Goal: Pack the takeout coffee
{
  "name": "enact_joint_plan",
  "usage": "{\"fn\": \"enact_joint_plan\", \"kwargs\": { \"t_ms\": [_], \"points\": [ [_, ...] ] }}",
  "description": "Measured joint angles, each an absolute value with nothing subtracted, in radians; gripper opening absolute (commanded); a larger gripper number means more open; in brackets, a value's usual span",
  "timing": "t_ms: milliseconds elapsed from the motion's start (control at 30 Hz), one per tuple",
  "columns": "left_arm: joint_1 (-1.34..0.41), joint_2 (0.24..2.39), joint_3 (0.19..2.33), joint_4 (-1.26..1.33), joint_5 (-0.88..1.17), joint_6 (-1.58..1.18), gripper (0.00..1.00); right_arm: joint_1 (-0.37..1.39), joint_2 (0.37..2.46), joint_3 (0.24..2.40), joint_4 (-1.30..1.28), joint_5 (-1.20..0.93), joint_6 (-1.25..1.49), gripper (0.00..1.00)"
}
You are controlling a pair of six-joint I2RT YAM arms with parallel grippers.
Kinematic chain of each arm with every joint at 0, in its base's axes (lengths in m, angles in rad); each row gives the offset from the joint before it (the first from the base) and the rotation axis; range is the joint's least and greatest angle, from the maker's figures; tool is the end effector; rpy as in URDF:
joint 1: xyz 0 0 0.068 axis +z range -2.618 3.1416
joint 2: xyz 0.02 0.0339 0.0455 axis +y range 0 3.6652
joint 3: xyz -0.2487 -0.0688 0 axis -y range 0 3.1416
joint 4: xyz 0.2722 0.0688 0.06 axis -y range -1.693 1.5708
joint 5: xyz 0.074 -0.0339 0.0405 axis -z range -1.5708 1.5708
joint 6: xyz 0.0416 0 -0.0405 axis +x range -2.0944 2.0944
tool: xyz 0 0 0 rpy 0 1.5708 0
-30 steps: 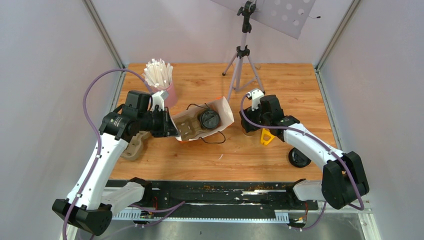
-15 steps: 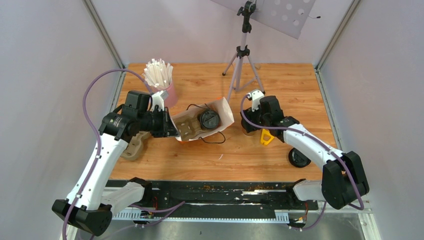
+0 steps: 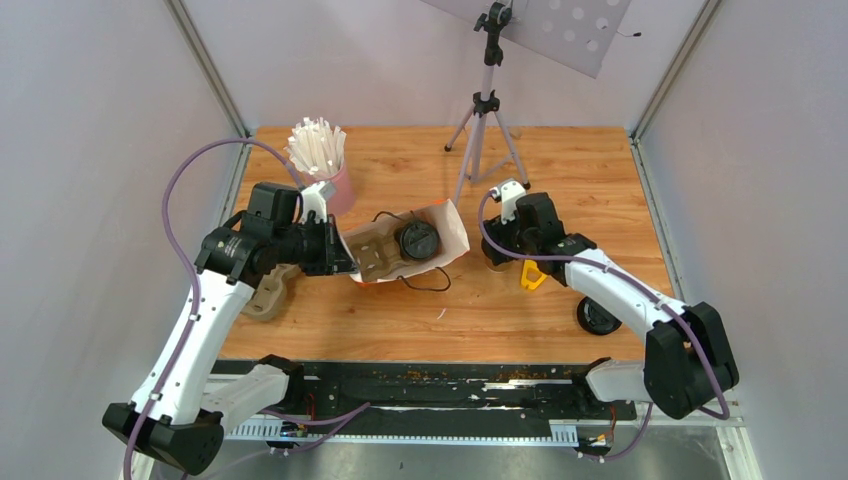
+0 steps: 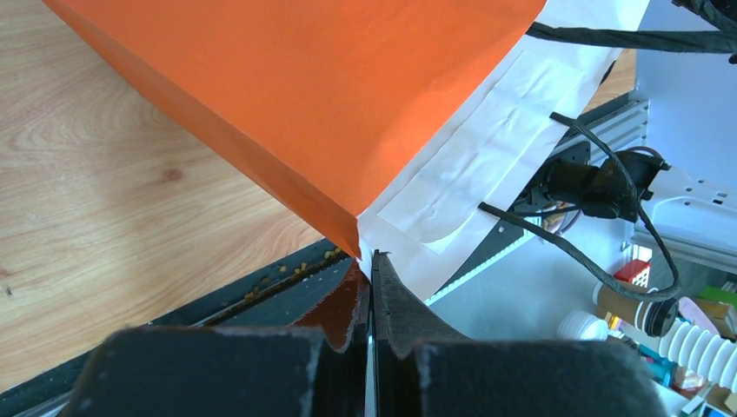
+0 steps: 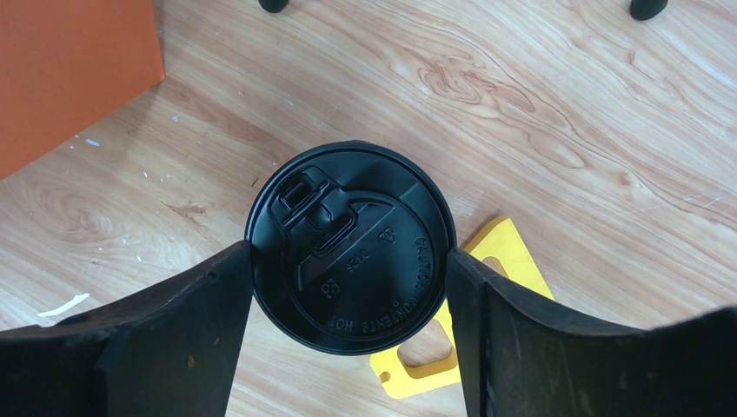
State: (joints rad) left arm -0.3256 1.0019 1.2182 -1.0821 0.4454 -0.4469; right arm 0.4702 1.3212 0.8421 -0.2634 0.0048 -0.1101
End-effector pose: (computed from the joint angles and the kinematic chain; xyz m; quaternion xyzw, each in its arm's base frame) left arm 0.1945 -0.0846 0.3551 0.0206 0.9183 -0.3189 0.2338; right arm 0.2791 0.1416 0.2041 -0.2610 0.8775 0.0699 0.3963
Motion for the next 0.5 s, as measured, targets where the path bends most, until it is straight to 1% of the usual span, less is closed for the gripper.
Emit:
{"fn": "enact_joint_plan", "kwargs": {
  "t_ms": [200,333,500],
  "points": [
    [-0.326,0.994,1.218,-1.082,0.443,-0.447,0.05,0.471,1.304,0.842,-0.294,0.011,-0.12,0.62],
    [-0.326,0.985,1.211,-1.081,0.444,-0.447,0.05,0.471,1.266,0.856,-0.367,0.018,-0.132,0.61],
    [-0.326,0.976,1.192,-1.077,0.448,-0.448,0.05,0.471,1.177,0.948,-0.488,0.007,-0.148,0.61]
  ]
}}
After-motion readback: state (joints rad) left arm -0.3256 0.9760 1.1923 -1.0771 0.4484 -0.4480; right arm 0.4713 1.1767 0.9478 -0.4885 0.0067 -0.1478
